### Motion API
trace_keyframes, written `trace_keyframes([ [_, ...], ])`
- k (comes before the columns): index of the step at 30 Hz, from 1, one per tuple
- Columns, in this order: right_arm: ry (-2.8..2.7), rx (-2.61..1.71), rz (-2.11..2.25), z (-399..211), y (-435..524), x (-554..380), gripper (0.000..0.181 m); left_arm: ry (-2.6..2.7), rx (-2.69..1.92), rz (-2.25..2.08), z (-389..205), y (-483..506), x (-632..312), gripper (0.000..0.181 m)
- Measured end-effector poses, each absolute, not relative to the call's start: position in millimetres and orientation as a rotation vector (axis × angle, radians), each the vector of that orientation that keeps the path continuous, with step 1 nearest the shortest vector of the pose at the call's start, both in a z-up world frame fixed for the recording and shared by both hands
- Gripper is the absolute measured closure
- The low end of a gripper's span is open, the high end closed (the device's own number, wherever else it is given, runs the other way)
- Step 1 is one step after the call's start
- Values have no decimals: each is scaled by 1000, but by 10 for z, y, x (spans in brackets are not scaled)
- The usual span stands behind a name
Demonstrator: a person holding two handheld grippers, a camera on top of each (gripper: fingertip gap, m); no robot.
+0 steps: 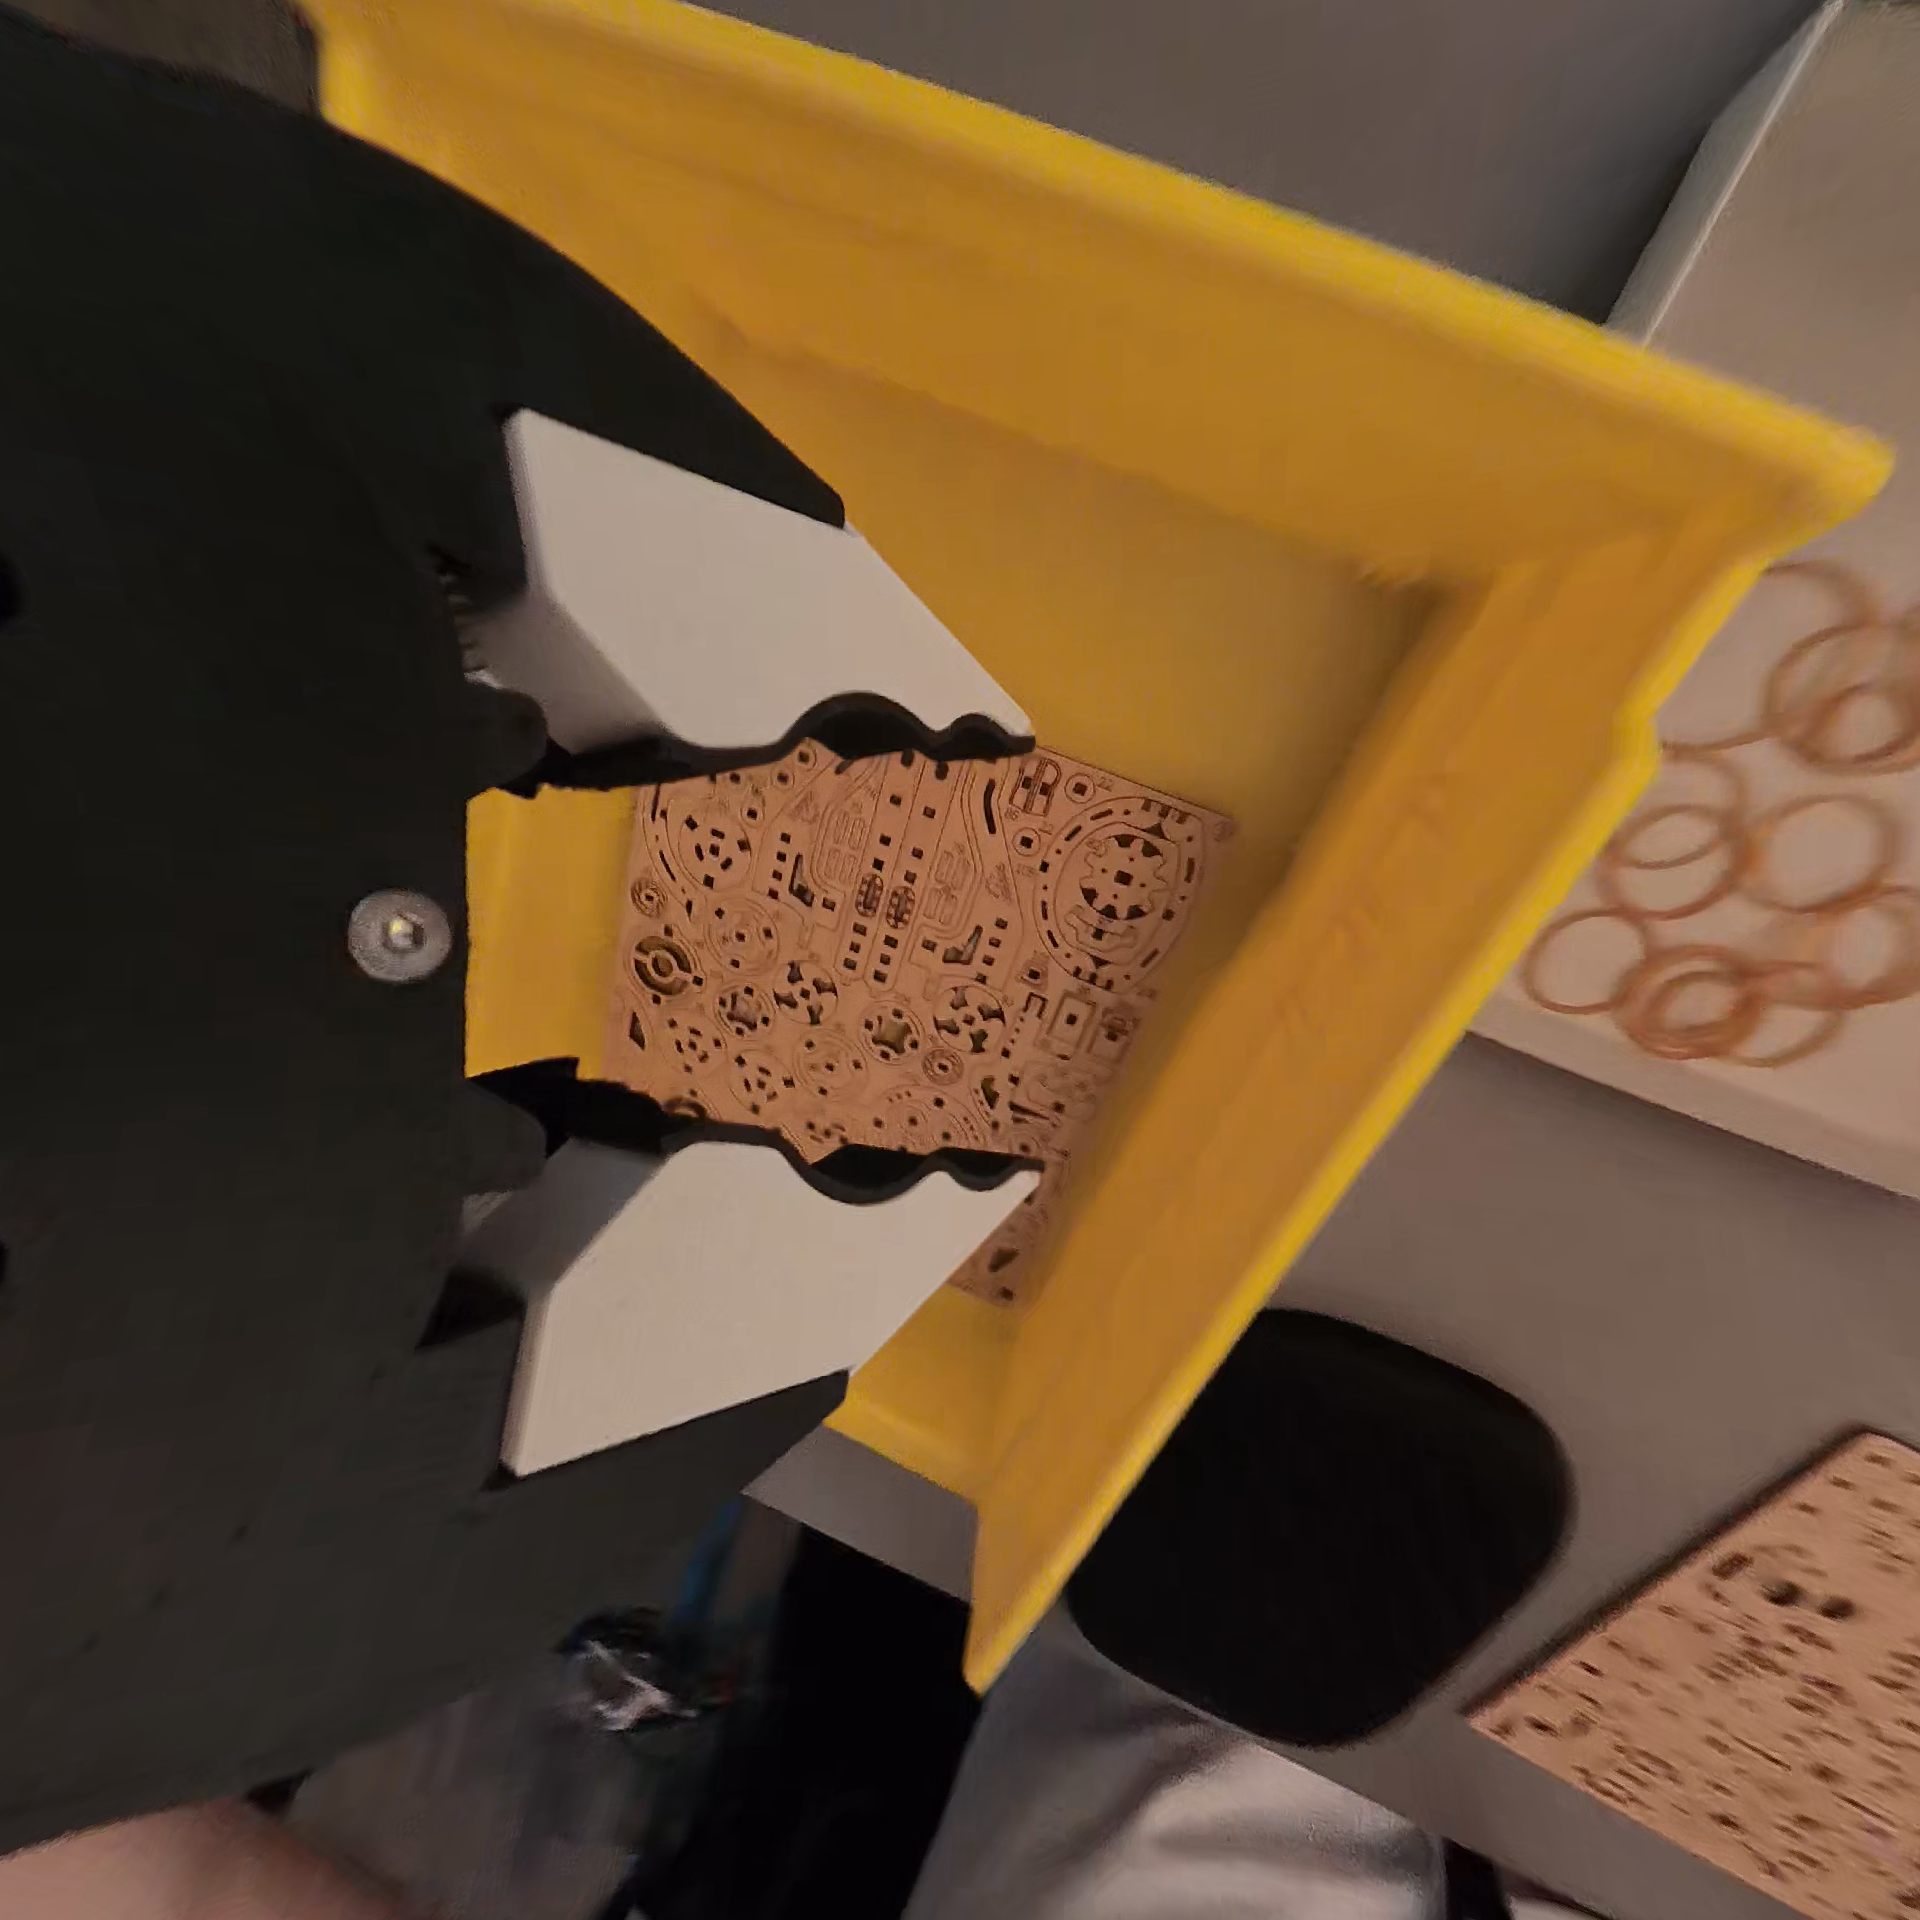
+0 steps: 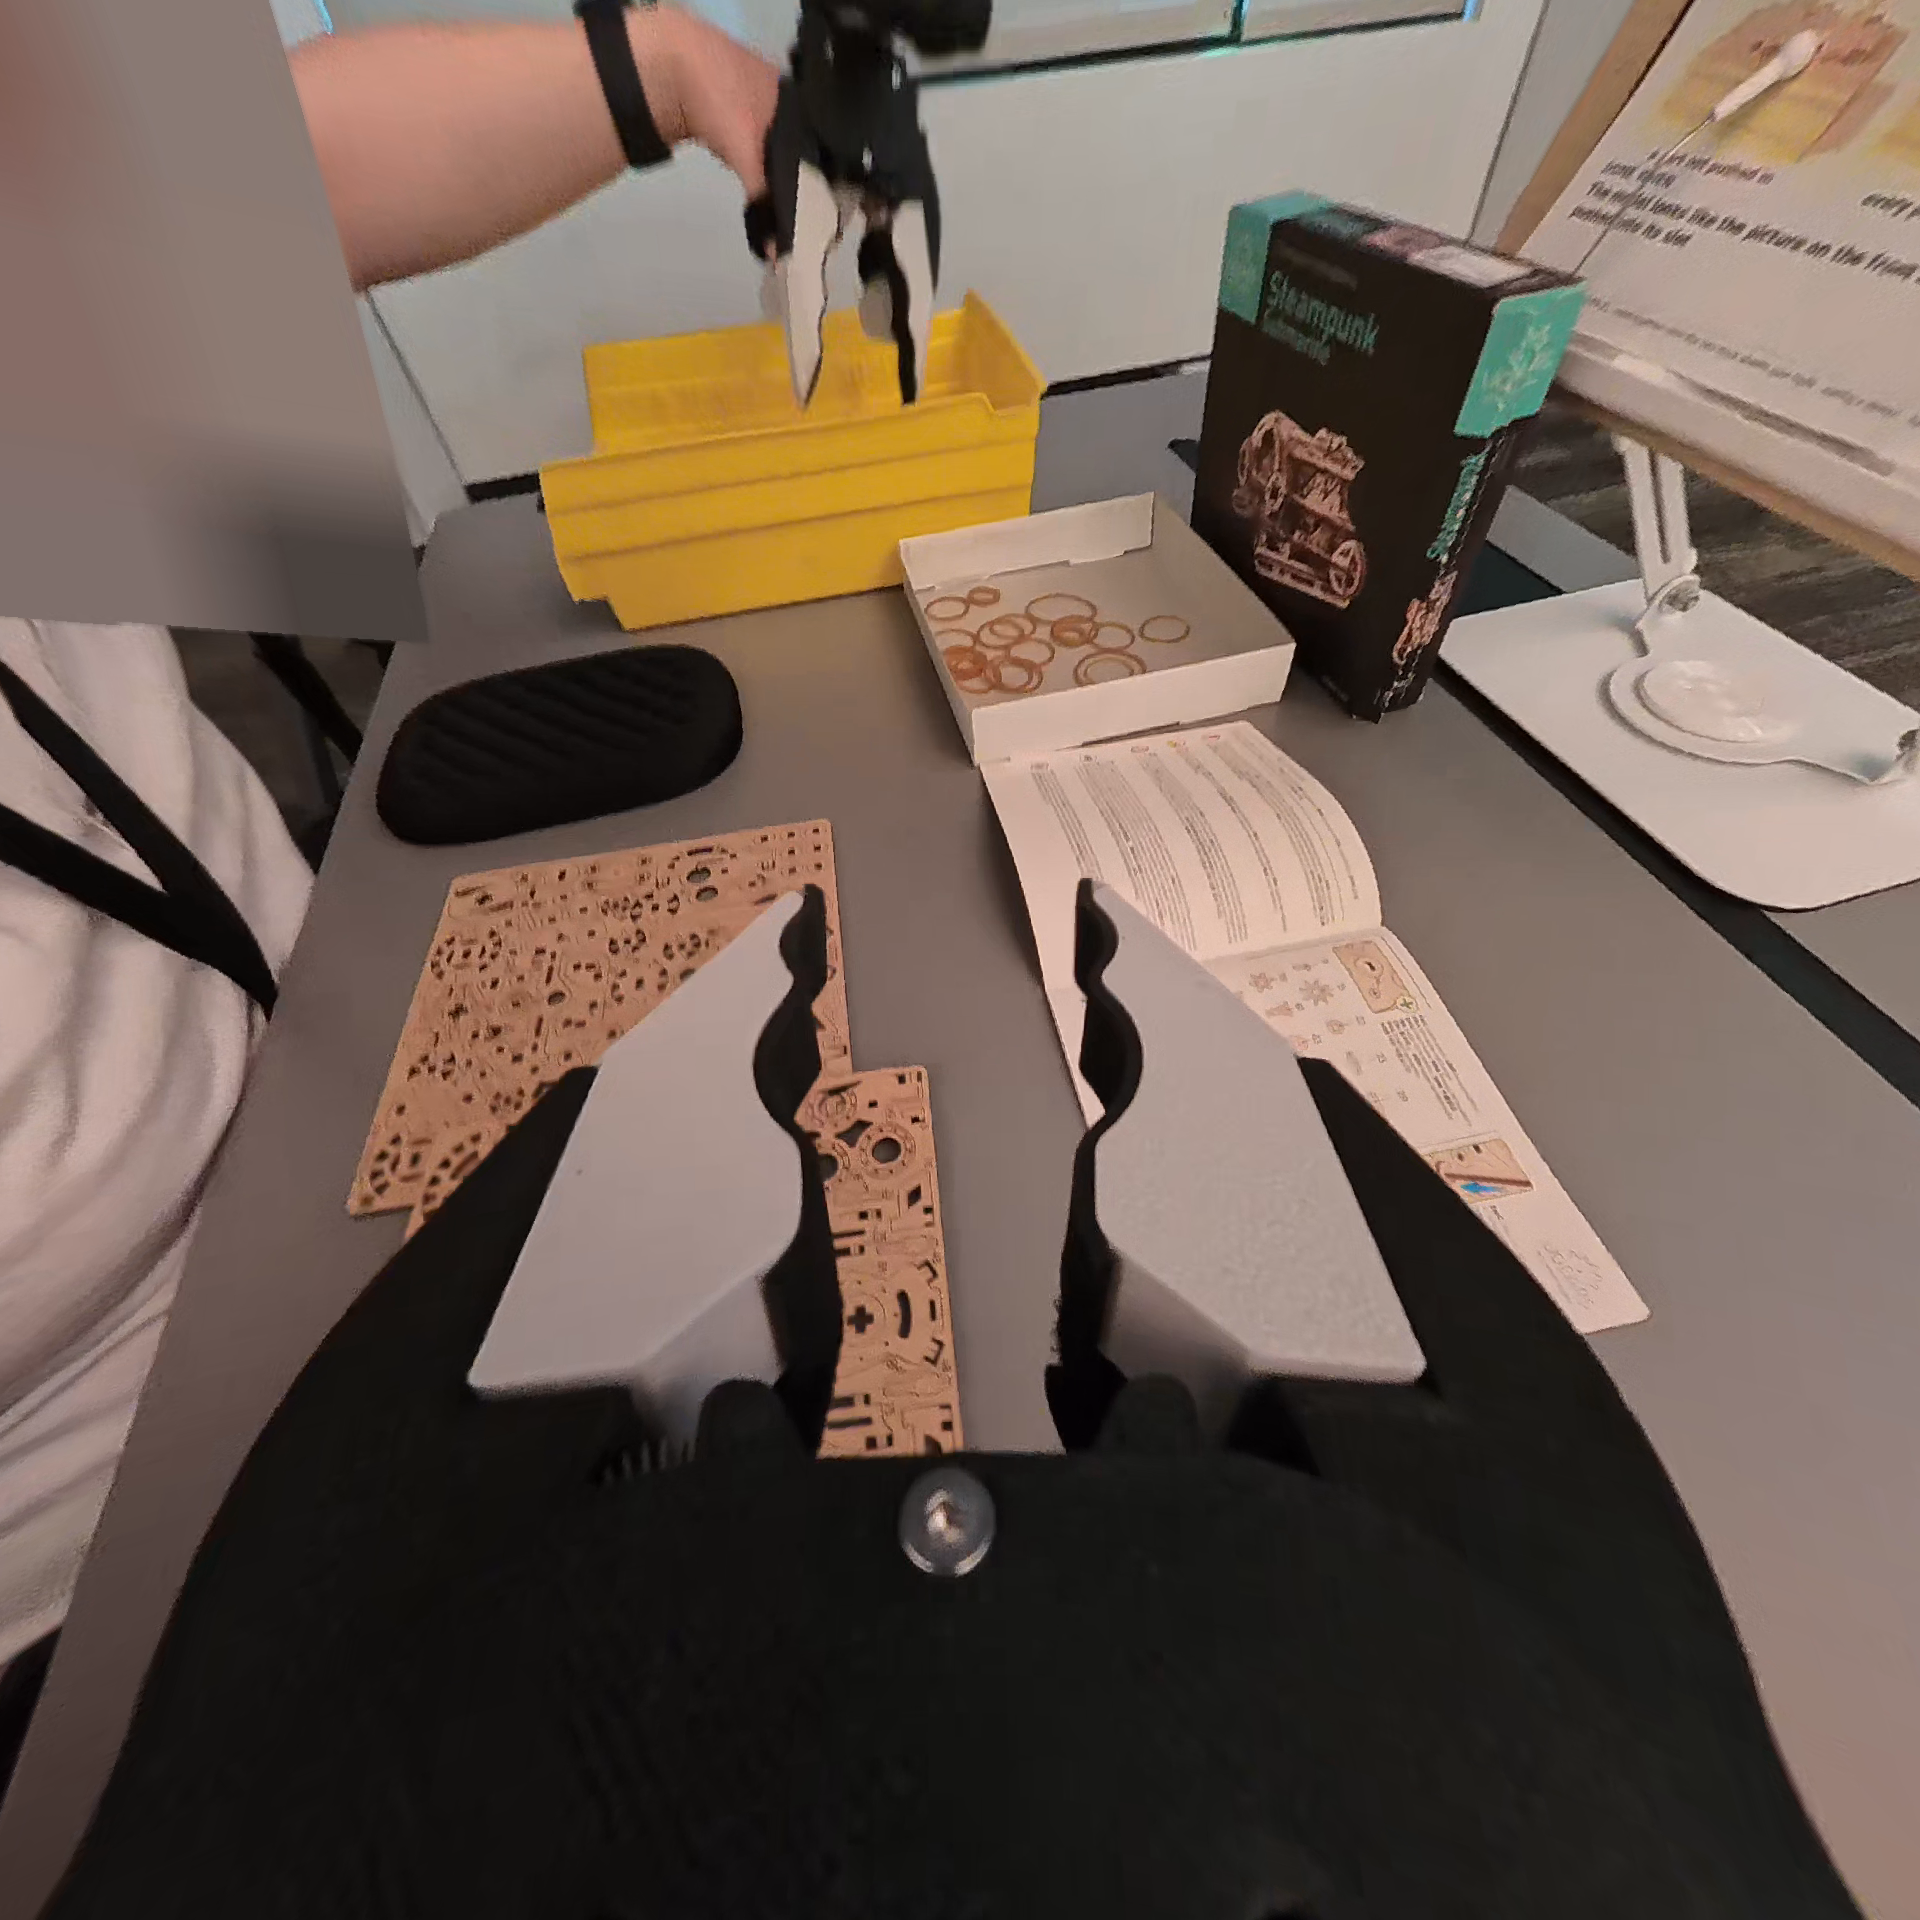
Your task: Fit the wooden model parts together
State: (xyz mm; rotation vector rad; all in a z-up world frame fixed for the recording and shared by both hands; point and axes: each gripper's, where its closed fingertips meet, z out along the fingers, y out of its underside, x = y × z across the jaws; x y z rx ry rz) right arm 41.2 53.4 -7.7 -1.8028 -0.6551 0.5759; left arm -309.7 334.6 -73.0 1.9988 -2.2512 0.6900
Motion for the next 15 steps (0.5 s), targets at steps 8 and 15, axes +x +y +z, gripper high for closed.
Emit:
trace_keyframes([
  [8,-478,-1706,552,197,478,424,134,-2283,1796,551,-1108,3491,-3194,103],
  [15,-417,-1633,654,292,372,233,135,-2215,1763,553,-1231,3510,-3170,106],
])
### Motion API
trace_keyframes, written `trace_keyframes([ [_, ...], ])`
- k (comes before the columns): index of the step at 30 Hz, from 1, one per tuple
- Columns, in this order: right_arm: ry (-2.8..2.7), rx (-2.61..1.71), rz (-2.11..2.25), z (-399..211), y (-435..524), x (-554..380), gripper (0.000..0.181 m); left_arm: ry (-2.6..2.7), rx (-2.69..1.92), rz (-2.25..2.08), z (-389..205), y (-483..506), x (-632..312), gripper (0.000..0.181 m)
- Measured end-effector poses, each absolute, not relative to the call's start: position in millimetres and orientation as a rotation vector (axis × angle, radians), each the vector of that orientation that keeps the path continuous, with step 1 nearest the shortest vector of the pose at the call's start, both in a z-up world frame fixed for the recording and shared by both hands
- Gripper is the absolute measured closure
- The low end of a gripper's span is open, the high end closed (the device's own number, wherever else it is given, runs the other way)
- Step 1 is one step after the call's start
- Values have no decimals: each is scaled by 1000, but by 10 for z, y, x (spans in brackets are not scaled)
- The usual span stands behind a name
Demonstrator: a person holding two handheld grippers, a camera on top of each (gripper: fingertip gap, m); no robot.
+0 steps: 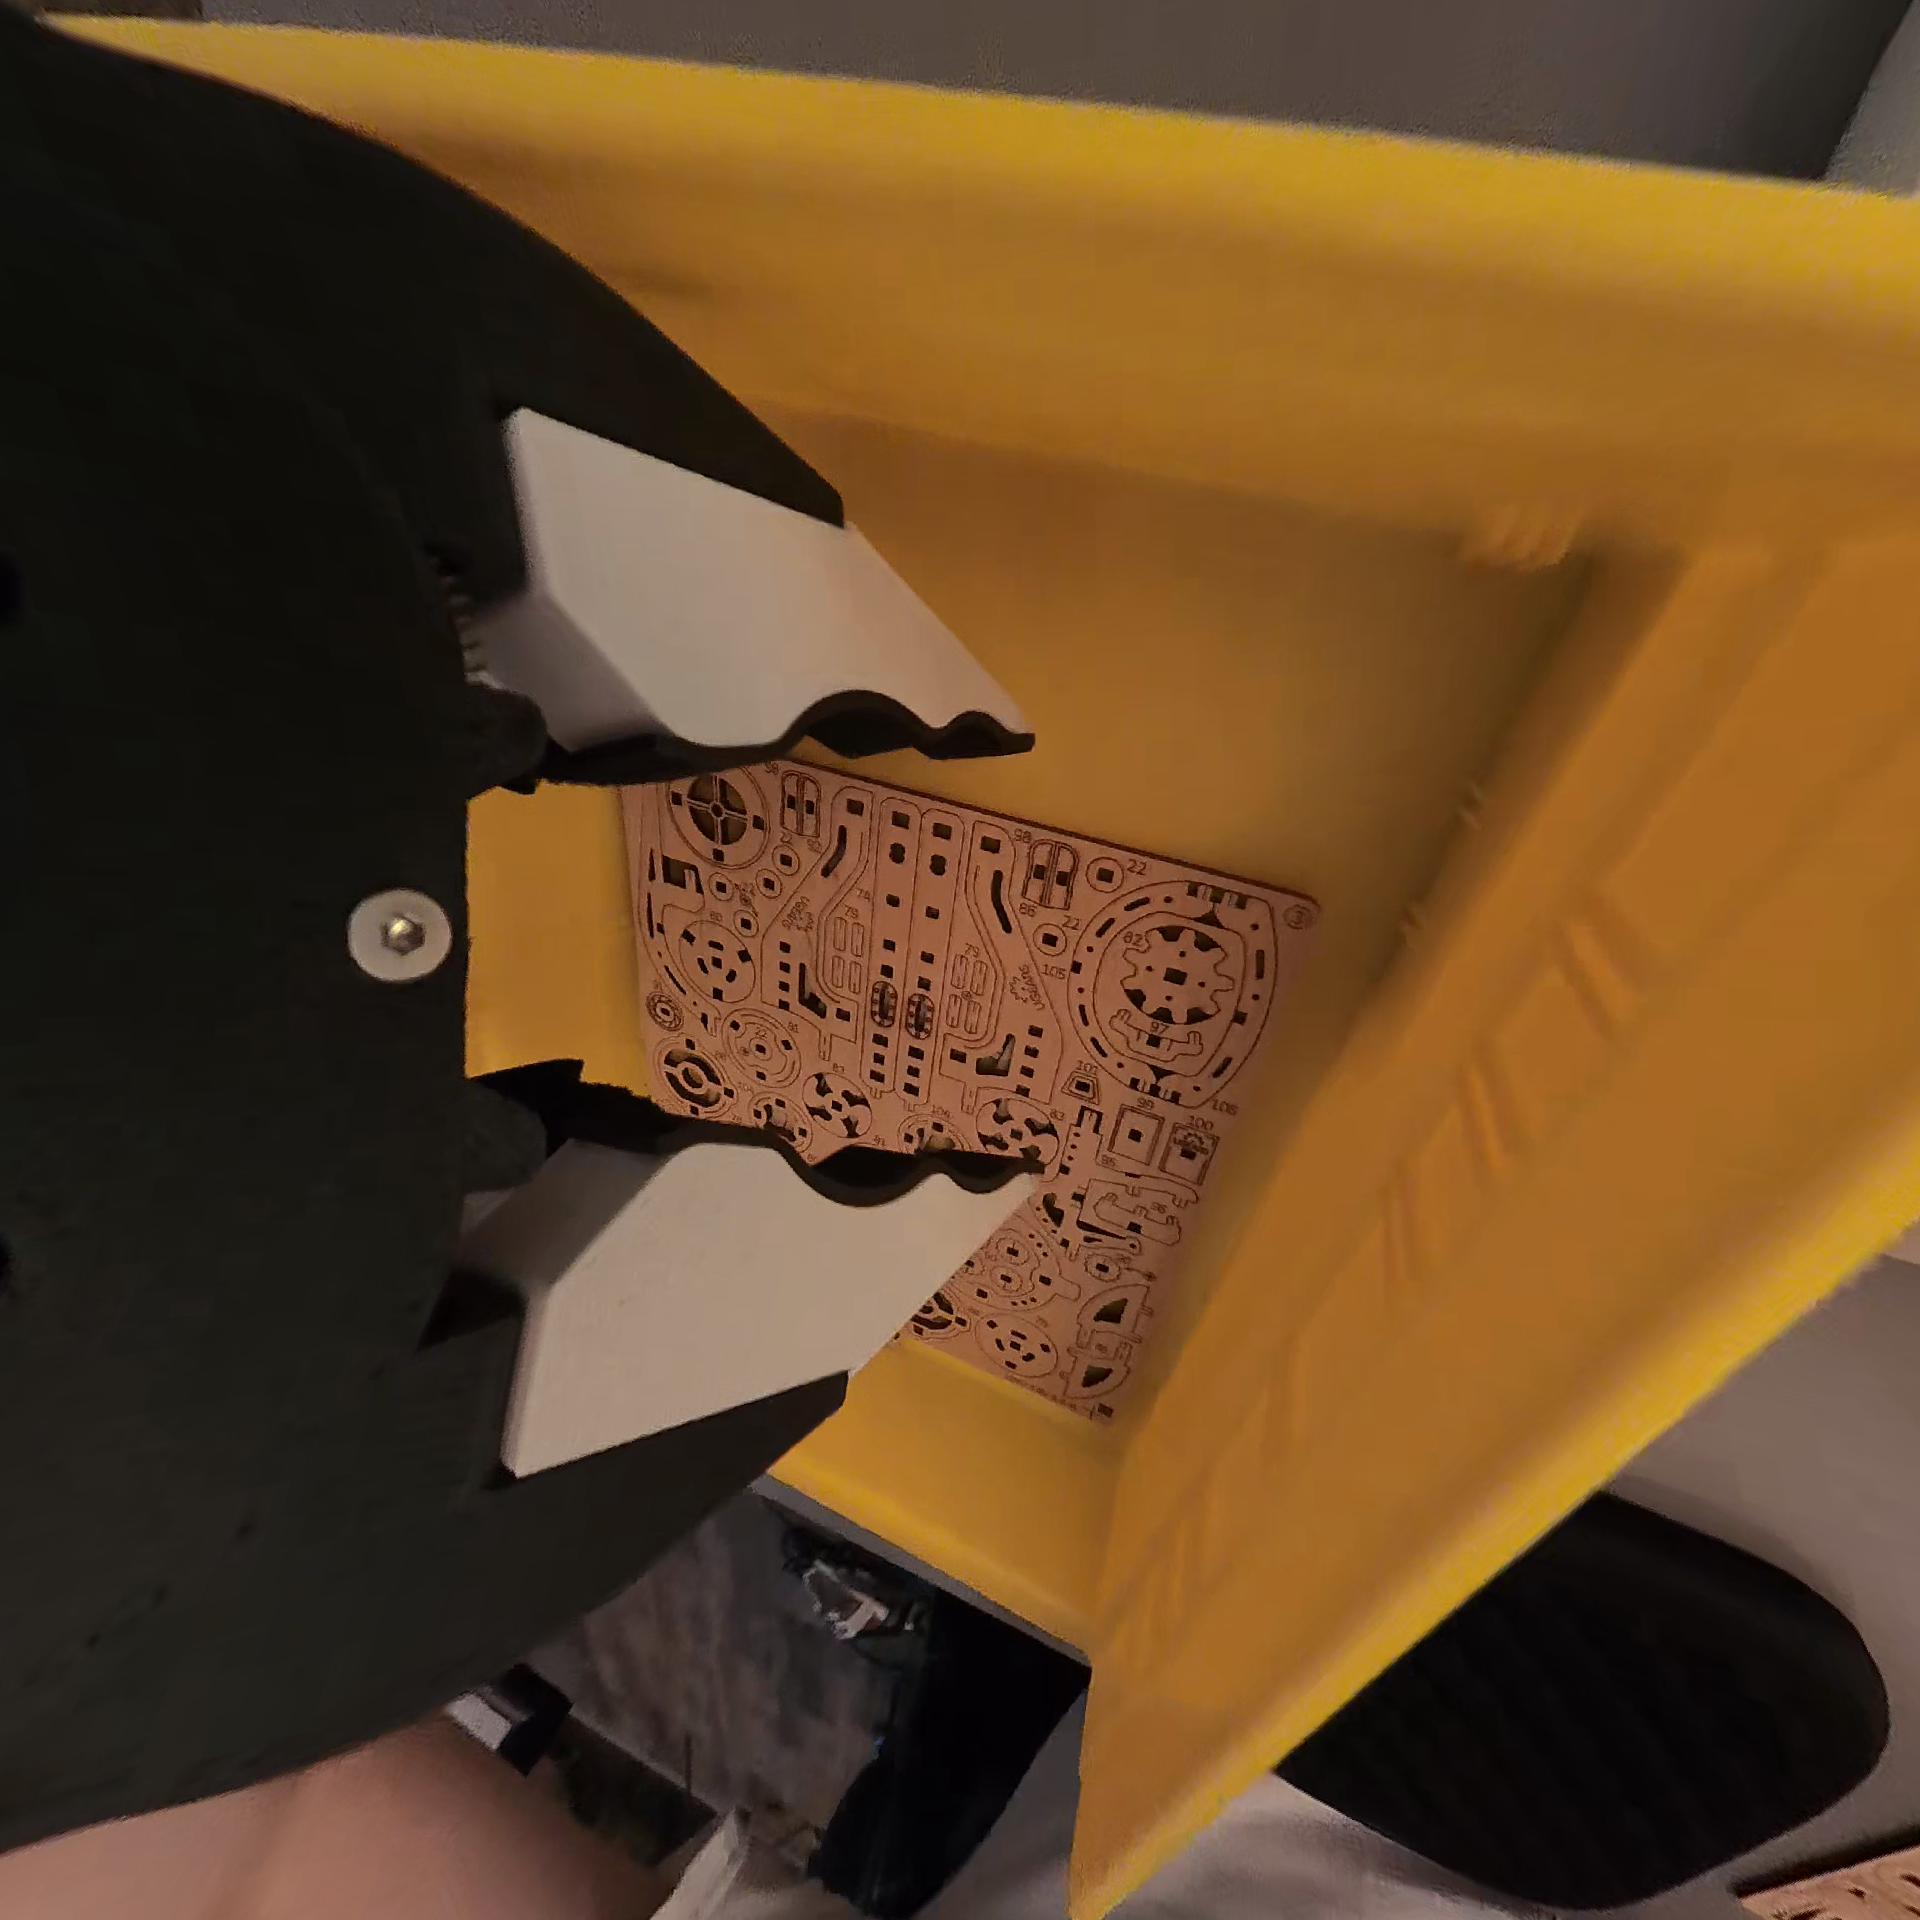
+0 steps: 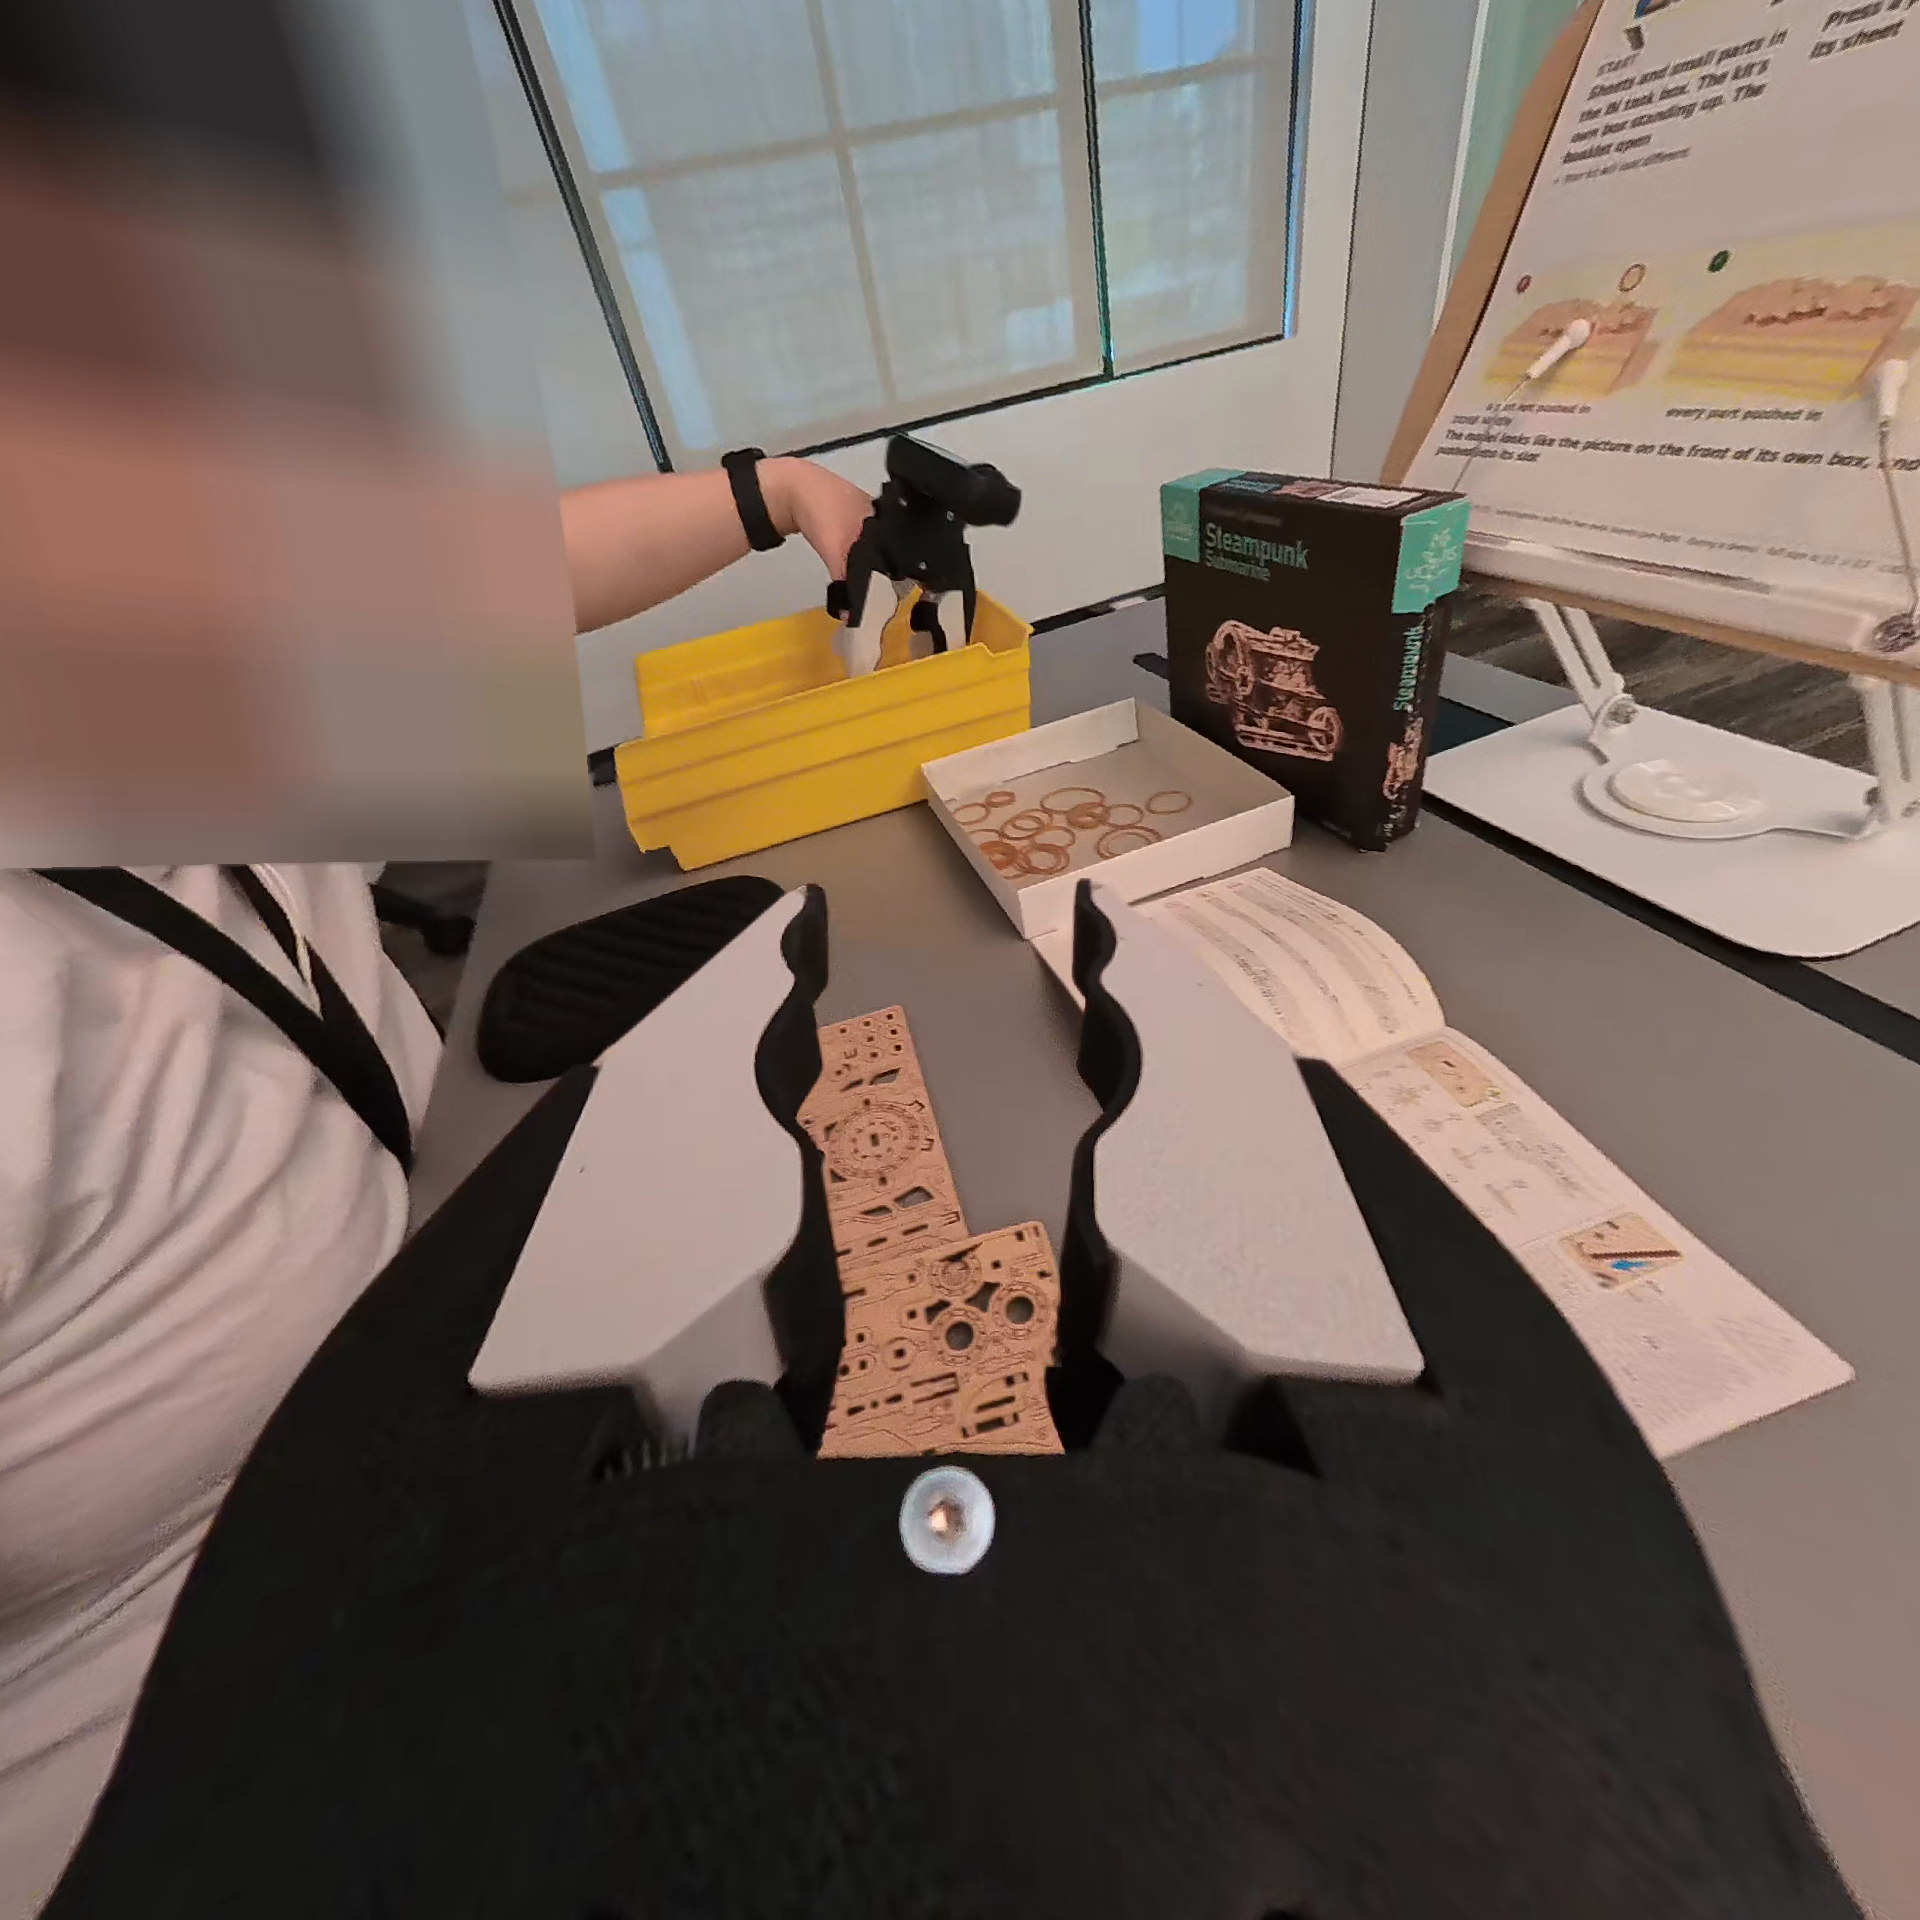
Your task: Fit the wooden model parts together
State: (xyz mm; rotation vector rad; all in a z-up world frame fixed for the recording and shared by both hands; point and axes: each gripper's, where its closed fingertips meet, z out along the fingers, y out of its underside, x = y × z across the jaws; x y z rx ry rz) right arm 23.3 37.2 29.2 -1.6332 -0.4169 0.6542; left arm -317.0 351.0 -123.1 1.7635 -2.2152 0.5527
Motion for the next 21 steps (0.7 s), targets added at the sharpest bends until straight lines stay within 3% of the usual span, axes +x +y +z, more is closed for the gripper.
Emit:
trace_keyframes([
  [12,-346,-1603,701,213,250,155,136,-2098,1668,527,-1317,3363,-3361,116],
  [21,-327,-1605,733,149,295,186,136,-2061,1627,552,-1224,3269,-3403,112],
])
